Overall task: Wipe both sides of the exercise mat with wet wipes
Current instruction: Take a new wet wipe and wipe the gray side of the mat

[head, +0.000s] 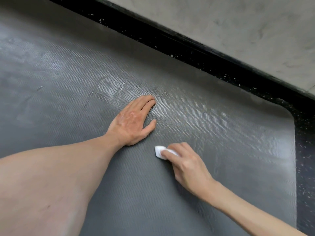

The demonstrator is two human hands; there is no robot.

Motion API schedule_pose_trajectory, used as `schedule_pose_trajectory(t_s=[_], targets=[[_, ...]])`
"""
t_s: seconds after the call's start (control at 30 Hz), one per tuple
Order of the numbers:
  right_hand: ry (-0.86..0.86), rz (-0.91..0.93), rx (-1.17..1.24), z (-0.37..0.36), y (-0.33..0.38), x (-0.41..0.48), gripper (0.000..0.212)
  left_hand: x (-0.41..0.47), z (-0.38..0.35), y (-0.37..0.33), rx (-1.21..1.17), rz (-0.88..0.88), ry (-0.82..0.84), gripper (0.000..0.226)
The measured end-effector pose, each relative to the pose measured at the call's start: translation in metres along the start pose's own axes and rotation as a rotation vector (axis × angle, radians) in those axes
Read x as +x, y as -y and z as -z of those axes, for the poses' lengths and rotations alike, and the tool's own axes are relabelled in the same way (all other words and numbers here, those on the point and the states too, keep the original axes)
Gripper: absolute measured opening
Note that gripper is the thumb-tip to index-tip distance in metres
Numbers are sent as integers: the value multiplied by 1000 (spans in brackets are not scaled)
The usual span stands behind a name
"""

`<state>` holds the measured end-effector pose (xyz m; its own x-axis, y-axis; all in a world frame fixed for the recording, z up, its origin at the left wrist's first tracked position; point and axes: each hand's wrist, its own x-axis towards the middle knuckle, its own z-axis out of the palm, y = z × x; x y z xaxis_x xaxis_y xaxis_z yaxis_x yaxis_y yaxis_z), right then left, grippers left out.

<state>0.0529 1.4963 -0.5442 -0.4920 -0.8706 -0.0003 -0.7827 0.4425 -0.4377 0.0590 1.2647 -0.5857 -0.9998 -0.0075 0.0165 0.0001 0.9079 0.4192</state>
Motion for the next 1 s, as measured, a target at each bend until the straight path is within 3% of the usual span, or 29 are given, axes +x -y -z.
schedule_pose_trajectory(t_s=[0.1,0.27,0.47,0.63,0.83,1.0], targets=[[-33,-38,-5,-11,11,-9,29,1,1,0,4,-6,-8,63],[101,71,28,-3,17,-19,32,0,1,-1,5,-9,-8,63],[-102,-94,-56,-1,-2,10,26,0,1,0,7,-9,-14,63],[92,71,-1,-3,21,-23,34,0,0,-1,2,-11,-10,62],[-157,-134,-52,-1,-2,11,27,1,1,0,-1,-16,-23,62],[21,21,21,-8,25,-25,30,0,0,0,-3,-16,-26,62]])
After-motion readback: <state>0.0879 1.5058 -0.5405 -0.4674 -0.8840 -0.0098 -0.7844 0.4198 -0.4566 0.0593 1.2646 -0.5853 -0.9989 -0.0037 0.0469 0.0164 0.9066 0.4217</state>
